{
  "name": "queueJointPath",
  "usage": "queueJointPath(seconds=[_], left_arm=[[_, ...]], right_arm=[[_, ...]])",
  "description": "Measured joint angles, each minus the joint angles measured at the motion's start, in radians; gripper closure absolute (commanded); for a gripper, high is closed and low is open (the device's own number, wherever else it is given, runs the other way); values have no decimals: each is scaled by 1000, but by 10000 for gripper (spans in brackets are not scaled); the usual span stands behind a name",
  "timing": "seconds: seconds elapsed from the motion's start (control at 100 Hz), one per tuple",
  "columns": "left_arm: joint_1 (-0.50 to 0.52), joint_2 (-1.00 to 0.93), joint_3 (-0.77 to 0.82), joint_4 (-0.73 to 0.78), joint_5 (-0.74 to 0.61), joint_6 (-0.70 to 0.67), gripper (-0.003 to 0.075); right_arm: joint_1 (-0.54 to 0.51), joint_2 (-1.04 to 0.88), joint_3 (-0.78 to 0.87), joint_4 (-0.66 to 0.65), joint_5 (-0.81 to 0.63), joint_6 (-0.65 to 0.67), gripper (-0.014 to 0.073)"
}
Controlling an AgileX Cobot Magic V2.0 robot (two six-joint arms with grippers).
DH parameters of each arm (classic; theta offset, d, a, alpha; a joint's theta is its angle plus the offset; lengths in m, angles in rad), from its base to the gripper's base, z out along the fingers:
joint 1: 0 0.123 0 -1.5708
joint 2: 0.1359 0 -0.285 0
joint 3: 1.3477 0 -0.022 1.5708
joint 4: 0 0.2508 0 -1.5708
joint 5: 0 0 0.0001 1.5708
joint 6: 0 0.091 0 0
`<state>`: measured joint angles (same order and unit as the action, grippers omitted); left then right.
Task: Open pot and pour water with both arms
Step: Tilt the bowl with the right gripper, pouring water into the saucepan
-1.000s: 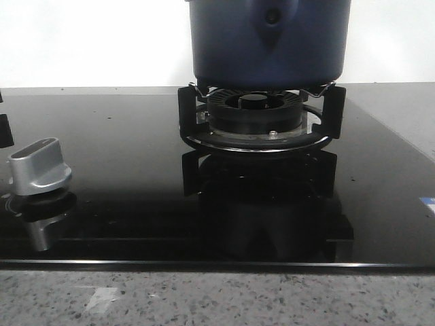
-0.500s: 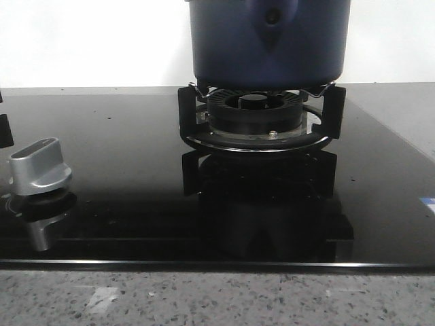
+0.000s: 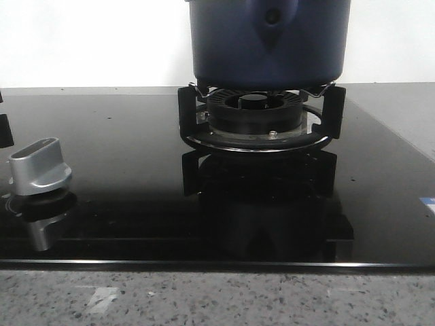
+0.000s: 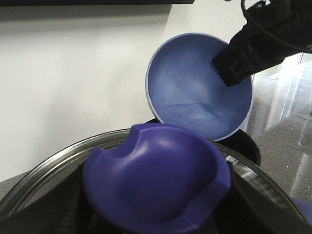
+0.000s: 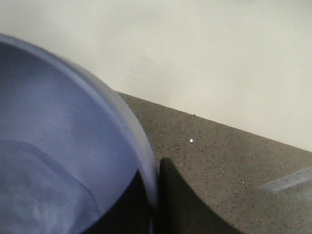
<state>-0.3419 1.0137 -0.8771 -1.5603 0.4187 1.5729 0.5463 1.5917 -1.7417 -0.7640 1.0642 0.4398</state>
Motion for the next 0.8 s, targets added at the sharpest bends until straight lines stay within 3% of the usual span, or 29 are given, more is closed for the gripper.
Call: queueJointPath(seconds=[0.8], left_arm=[[0,0,2,0,0,0,405]], right_arm=[[11,0,0,-152,10,3,639]])
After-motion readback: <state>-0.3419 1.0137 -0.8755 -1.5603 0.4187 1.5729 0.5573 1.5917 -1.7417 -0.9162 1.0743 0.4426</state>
